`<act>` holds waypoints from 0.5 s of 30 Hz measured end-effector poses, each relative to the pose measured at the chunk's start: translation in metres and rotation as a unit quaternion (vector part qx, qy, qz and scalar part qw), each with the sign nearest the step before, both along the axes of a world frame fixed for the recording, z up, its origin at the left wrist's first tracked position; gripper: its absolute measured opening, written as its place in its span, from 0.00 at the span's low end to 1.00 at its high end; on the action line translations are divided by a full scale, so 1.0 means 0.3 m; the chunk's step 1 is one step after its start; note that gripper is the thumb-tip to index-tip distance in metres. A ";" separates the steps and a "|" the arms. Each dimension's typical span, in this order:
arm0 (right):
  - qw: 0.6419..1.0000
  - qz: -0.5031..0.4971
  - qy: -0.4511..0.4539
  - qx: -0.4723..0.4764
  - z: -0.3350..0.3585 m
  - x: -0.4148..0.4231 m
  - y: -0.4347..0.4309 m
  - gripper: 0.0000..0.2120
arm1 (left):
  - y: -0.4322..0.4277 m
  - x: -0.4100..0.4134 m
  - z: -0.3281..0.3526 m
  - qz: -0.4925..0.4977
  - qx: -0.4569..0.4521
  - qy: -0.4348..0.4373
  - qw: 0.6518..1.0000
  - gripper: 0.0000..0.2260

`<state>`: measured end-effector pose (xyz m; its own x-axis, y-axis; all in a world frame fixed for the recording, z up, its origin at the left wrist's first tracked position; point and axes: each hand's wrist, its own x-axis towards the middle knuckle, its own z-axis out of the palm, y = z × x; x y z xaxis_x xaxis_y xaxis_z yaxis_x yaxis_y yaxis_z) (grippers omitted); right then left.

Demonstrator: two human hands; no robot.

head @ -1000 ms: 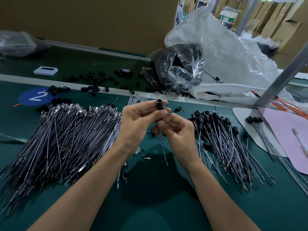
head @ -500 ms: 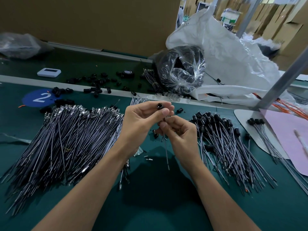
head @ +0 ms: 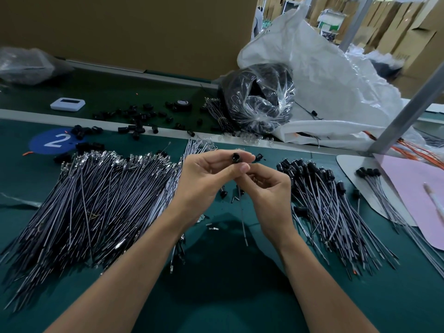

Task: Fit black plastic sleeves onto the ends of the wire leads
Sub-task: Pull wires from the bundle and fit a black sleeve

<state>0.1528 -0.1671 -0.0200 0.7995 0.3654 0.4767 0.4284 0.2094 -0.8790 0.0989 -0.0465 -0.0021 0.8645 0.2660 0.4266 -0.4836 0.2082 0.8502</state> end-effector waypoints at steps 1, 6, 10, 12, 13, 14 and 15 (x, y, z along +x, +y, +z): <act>1.000 -0.003 -0.002 0.002 0.002 0.000 -0.001 0.03 | -0.002 0.000 0.001 -0.003 0.001 -0.002 1.000 0.09; 1.000 -0.014 0.006 0.019 0.007 -0.005 -0.002 0.03 | -0.005 0.002 0.000 -0.018 0.000 -0.011 1.000 0.08; 0.999 -0.008 0.027 0.035 0.008 -0.008 0.000 0.04 | -0.006 0.000 -0.002 -0.024 0.004 -0.014 1.000 0.08; 0.998 0.006 0.047 0.045 0.008 -0.009 0.002 0.04 | -0.006 -0.001 -0.003 -0.026 0.004 -0.013 1.000 0.08; 0.997 0.016 0.058 0.050 0.009 -0.009 0.002 0.04 | -0.005 -0.001 -0.004 -0.023 0.004 -0.011 1.000 0.08; 0.996 0.024 0.064 0.049 0.008 -0.009 0.003 0.03 | -0.005 0.000 -0.006 -0.017 0.005 -0.008 1.000 0.08; 0.997 0.027 0.064 0.044 0.009 -0.009 0.003 0.02 | -0.005 0.001 -0.008 -0.010 0.008 -0.003 1.000 0.08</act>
